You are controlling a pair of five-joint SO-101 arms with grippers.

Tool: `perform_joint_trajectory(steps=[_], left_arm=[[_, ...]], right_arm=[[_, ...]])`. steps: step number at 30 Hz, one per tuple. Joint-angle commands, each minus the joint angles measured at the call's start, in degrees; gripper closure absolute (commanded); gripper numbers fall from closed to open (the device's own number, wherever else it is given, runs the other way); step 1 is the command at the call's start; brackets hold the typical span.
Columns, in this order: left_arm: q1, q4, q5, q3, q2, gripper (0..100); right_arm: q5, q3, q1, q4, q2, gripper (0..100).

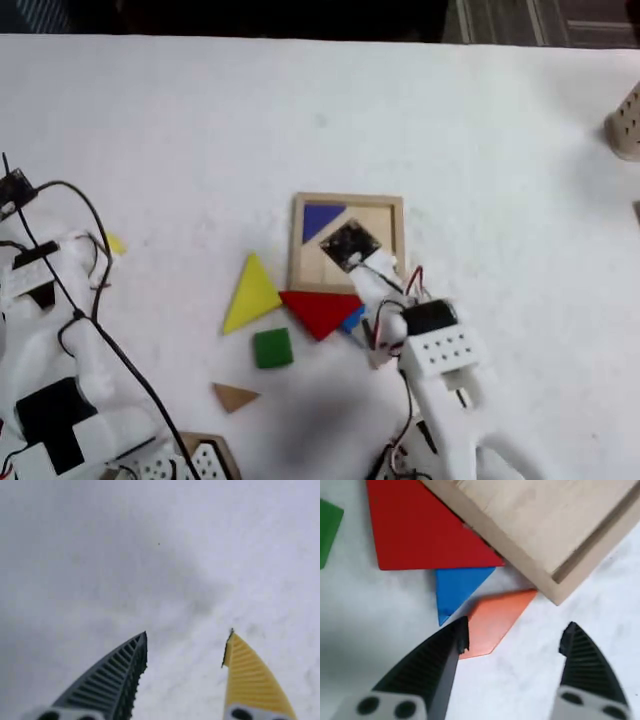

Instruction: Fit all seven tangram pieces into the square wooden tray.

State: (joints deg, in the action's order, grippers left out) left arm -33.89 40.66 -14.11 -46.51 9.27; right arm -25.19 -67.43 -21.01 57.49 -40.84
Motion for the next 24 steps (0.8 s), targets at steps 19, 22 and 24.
perform_joint_trajectory(steps=[19,22,24], left_arm=[[0.22,-0.09,-0.44,2.90,0.13,73],[0.22,-0.09,-0.44,2.90,0.13,73],[0.22,-0.09,-0.35,2.90,0.13,73]], right_arm=[[0.18,11.96,-1.10,1.27,24.84,82.8],[0.44,12.75,-0.75,1.80,25.80,83.4],[0.09,12.75,-0.57,1.80,24.84,86.9]])
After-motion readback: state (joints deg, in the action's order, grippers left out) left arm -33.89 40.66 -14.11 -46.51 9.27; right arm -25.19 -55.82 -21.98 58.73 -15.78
